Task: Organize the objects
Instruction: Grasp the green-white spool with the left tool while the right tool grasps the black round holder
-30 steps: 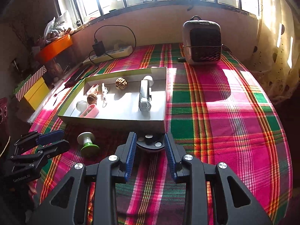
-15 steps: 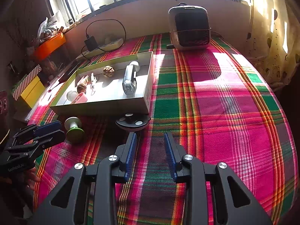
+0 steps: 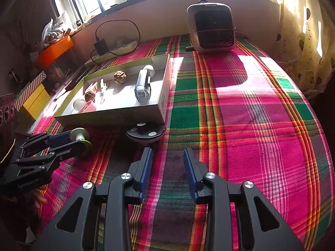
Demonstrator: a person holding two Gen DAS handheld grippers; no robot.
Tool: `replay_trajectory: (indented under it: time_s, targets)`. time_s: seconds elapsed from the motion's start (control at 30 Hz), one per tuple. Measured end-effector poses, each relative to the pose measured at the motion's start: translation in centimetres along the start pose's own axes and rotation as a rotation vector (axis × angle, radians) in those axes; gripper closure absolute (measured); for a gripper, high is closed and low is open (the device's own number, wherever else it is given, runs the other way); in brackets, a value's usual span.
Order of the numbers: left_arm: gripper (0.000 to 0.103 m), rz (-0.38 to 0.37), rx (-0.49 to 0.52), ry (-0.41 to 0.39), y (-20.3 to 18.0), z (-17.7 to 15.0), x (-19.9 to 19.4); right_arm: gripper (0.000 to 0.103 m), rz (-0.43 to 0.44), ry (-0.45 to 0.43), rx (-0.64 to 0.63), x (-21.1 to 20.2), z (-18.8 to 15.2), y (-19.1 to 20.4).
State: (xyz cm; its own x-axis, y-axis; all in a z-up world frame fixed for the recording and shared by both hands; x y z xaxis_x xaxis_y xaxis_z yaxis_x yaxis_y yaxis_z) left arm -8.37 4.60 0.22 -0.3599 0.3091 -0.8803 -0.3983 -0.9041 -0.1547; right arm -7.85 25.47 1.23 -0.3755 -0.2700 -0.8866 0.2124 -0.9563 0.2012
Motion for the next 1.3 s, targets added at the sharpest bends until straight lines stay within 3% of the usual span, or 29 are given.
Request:
replay_trajectory:
  time_s: [0.23,0.5,0.67,0.93,1.3]
  targets:
    - [0.064,-0.018,-0.043,0.036,0.7,0.1,0.9,0.070,-0.005,0.009,-0.053,0.4,0.2,0.9]
    - [0.064,-0.035,-0.059,0.025,1.1,0.0,0.8,0.070,-0.049,-0.019,-0.090,0.1,0.7,1.8]
    - [0.064,-0.046,-0.059,0.020,1.2,0.0,0.8,0.070,-0.073,-0.090,-0.108,-0.7,1.2,2.4]
    - [0.064,-0.067,-0.065,0.018,1.5,0.0,0.8,0.070,-0.075,-0.052,-0.187,0.7,2.2,4.2]
    - [0.064,-0.086,-0.071,0.016,1.7,0.0,0.7,0.070,-0.236,-0.015,-0.312,2.4,2.1,5.5]
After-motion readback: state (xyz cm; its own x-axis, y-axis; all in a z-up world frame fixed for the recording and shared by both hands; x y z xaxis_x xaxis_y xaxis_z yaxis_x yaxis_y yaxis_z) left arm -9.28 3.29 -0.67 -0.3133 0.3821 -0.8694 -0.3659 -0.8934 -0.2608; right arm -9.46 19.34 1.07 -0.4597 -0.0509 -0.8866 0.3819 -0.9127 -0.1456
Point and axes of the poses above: each gripper's, at about its wrist camera, not at the fingertips, and x roughly the way its jaws point, y to its left, z to its top, the point moved 1 cm from there along x, roughly the way its jaws point, and after that the axes turned 15 degrees about y, right-handed, at the moved point
